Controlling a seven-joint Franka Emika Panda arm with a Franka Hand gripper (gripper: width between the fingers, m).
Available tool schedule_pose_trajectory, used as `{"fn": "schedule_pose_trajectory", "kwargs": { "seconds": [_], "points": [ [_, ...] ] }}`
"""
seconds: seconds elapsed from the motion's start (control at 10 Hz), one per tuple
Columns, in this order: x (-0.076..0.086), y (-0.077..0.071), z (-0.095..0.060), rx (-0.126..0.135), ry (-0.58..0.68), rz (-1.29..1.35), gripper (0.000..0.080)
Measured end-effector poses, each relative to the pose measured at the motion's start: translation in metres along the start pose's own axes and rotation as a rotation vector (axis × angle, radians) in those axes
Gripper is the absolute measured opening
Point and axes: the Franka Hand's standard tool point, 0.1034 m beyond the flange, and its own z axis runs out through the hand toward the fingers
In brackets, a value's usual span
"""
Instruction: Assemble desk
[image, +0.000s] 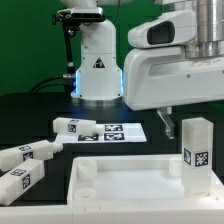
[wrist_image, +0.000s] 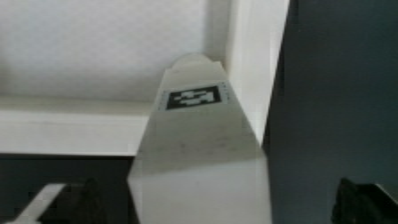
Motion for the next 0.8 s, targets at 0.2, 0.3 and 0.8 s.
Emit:
{"fn": "schedule_pose_trajectory", "kwargs": {
  "seconds": [0.2,0.3,0.8],
  "points": [
    [0.0,-0.0003,0.0001,0.001,0.0,0.09,0.0441],
    [0.0,-0.0002,0.0001,0.001,0.0,0.156,0.0283],
    [-0.0039,0.0074,0.0015,0.019,0.039,0.968,0.0285]
  ]
}}
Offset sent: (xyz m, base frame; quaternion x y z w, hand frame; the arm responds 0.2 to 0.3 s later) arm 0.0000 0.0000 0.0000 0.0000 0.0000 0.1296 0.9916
